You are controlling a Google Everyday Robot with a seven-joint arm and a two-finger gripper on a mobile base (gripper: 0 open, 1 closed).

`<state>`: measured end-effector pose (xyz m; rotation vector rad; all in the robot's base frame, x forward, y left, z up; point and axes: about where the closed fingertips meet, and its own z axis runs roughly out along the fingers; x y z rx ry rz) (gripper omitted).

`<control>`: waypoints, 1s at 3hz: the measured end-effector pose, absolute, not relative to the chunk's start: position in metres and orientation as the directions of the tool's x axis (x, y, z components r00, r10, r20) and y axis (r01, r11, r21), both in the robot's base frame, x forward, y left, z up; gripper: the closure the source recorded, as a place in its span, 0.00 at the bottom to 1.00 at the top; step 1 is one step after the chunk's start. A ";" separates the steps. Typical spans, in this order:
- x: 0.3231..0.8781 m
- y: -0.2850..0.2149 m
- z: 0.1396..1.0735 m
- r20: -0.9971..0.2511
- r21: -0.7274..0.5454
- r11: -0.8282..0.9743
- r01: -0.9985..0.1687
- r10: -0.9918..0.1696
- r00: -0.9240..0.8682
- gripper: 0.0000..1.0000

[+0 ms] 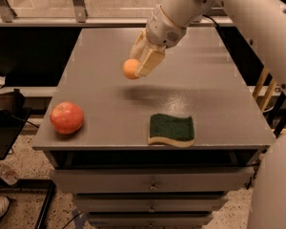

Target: Move orange near apple

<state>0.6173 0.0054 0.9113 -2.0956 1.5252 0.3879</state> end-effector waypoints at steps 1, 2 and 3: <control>0.596 0.037 0.911 -0.457 -0.216 -0.389 -0.895 -0.770 0.445 1.00; 0.578 0.062 0.905 -0.437 -0.192 -0.489 -0.851 -0.733 0.521 1.00; 0.564 0.084 0.896 -0.418 -0.164 -0.564 -0.810 -0.704 0.575 1.00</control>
Offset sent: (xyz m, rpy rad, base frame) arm -0.0675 0.0829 -0.0115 -0.1555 0.0357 0.4060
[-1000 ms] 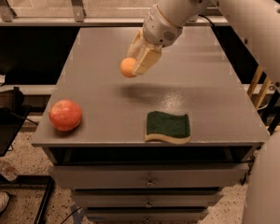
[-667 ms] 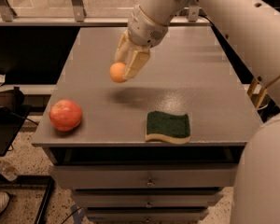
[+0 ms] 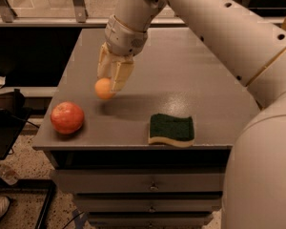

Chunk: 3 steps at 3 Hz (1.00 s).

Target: Move orange near apple

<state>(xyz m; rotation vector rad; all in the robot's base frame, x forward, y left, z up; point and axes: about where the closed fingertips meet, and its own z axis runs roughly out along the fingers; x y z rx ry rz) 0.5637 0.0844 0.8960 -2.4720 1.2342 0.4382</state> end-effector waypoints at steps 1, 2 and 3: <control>0.557 0.102 0.886 -0.422 -0.146 -0.605 -0.783 -0.678 0.602 1.00; 0.553 0.112 0.880 -0.430 -0.139 -0.629 -0.765 -0.658 0.618 1.00; 0.551 0.121 0.874 -0.438 -0.133 -0.647 -0.751 -0.641 0.630 1.00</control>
Offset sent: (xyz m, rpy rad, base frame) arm -0.0211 0.0324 -0.0220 -0.0254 0.0600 0.1327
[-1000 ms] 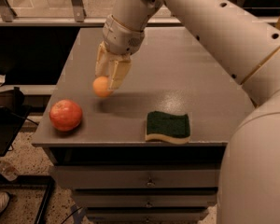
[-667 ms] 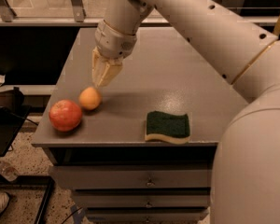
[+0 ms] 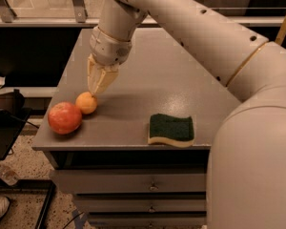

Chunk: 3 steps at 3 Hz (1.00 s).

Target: Move orange near apple

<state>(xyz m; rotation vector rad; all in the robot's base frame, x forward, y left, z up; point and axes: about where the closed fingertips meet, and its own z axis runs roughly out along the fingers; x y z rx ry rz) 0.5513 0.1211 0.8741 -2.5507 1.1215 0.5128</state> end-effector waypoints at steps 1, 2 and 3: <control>0.552 0.123 0.871 -0.439 -0.130 -0.652 -0.747 -0.638 0.633 1.00; 0.558 0.115 0.874 -0.418 -0.140 -0.636 -0.759 -0.657 0.628 1.00; 0.568 0.102 0.880 -0.393 -0.153 -0.603 -0.783 -0.690 0.608 0.81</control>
Offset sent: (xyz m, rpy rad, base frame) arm 0.0099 -0.0258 0.0067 -0.0509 -0.0345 -0.0383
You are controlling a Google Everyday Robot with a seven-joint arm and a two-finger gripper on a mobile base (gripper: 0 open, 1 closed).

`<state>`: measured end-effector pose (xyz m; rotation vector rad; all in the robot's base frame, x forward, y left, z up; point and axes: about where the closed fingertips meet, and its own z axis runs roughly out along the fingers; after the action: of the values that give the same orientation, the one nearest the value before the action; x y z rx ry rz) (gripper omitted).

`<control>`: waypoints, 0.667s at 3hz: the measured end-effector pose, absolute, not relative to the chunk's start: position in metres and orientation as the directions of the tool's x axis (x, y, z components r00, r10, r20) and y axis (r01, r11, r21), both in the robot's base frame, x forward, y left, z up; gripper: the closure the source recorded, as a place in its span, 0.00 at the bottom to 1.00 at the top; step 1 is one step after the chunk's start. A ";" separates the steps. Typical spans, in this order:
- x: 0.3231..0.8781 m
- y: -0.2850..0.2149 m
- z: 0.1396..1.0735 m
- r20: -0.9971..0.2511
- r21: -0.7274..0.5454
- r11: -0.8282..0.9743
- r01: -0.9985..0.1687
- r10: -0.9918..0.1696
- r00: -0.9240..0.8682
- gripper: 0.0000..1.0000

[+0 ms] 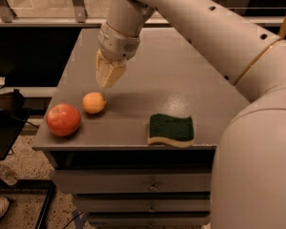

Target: Move orange near apple

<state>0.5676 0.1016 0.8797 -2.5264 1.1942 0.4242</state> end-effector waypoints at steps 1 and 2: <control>0.569 0.105 0.879 -0.395 -0.161 -0.601 -0.783 -0.688 0.609 0.59; 0.571 0.109 0.877 -0.397 -0.169 -0.598 -0.783 -0.686 0.610 0.35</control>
Offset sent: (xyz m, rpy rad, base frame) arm 0.0015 0.0034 -0.0010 0.0069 -0.0040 -0.0007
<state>0.5711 0.1086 0.8774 -2.5120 1.1867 0.4188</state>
